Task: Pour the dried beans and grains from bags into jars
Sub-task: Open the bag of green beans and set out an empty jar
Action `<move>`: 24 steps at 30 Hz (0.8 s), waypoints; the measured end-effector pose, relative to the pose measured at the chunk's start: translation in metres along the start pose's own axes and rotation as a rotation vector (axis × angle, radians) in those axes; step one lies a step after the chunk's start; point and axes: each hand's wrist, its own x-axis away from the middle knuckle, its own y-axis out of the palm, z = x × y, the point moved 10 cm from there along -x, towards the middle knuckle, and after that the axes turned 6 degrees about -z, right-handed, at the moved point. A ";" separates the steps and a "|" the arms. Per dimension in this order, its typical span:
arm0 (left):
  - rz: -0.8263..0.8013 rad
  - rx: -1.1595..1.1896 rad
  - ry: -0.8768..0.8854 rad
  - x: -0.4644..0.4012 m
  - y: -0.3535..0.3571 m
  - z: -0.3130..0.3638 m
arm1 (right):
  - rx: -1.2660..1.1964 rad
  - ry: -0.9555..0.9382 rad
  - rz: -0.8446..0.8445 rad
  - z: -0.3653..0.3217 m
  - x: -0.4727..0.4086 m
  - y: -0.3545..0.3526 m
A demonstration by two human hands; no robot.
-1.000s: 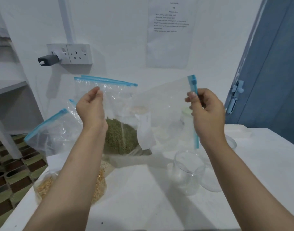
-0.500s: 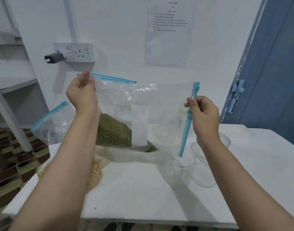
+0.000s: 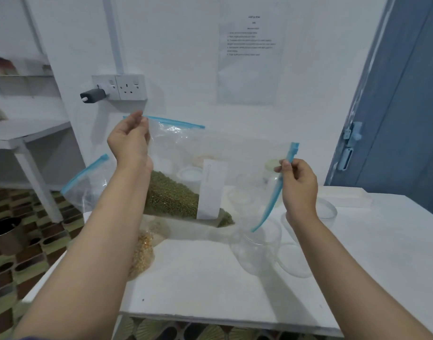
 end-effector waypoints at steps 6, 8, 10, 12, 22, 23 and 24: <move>-0.062 -0.006 -0.011 -0.004 0.019 0.016 | -0.012 0.018 0.056 0.003 -0.004 -0.007; -0.078 0.001 -0.020 -0.005 0.022 0.019 | -0.009 0.014 0.070 0.001 -0.006 -0.007; -0.098 0.006 -0.024 -0.007 0.025 0.021 | -0.007 0.003 0.087 -0.004 -0.005 -0.008; -0.120 0.019 -0.029 -0.008 0.028 0.024 | 0.000 -0.012 0.104 -0.008 -0.002 -0.010; -0.164 0.063 -0.044 -0.004 0.038 0.026 | 0.056 -0.016 0.123 -0.017 0.004 -0.014; -0.167 0.065 -0.044 -0.004 0.038 0.027 | 0.060 -0.015 0.125 -0.018 0.005 -0.015; -0.170 0.067 -0.044 -0.004 0.039 0.027 | 0.064 -0.013 0.128 -0.017 0.006 -0.016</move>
